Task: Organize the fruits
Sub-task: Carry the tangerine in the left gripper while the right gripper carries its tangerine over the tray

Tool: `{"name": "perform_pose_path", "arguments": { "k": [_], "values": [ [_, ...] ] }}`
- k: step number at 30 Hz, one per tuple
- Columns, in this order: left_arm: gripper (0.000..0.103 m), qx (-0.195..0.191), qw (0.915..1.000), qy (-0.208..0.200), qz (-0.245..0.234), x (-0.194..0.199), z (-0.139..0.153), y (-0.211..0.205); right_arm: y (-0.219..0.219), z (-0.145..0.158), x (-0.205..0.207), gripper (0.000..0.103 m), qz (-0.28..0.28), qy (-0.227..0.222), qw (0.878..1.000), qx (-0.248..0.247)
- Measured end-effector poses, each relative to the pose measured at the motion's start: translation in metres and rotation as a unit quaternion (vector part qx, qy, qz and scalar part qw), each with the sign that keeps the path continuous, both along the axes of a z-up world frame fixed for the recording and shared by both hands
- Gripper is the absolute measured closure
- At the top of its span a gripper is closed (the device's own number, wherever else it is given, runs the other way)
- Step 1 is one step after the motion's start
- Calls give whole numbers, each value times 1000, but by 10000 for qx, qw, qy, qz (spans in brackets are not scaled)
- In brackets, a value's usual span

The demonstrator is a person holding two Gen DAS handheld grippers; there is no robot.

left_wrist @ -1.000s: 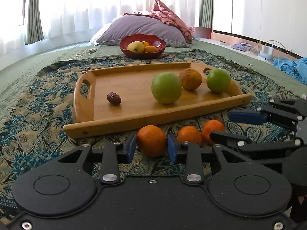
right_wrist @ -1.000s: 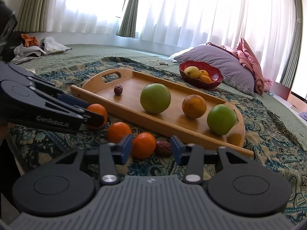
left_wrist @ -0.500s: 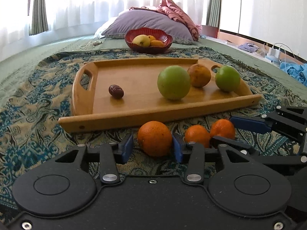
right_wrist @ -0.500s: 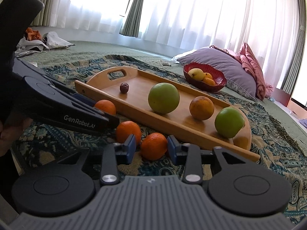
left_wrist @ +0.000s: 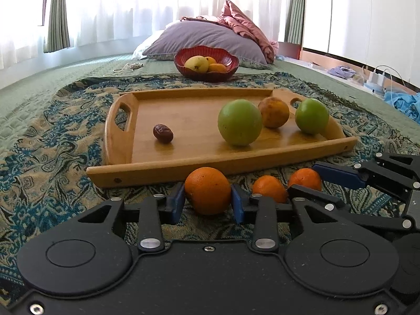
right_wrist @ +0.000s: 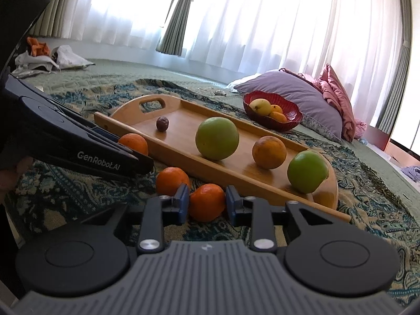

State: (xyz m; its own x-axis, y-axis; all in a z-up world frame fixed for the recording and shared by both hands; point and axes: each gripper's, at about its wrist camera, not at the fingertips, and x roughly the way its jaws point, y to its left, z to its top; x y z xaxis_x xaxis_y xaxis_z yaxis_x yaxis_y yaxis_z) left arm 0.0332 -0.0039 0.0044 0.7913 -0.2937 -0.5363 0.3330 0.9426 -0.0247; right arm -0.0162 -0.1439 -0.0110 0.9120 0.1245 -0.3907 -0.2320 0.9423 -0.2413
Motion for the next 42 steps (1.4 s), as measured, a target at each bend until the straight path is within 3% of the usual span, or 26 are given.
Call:
{"name": "perform_pose_path", "arguments": {
  "k": [11,21,28,31,36,42],
  "values": [
    [68,1,9998,-125,157,12,22,4,-14,25,2,68,-348,-403,9980,339],
    [68,-114,9996,-144,205,68,64,10,-54,69,48,68,-892,-579,9917,726],
    [68,-111,9996,58,267,118,77,11,-94,93,108,68,-1304,-54,9852,1113],
    [68,-173,9989,327,284,145,75,10,-110,96,135,68,-1386,328,9802,1379],
    [68,-75,9967,680,436,184,66,8,-130,87,176,68,-1634,981,9653,1783],
    [68,-37,9927,997,676,214,47,6,-138,64,204,68,-1854,1477,9525,1914]
  ]
}}
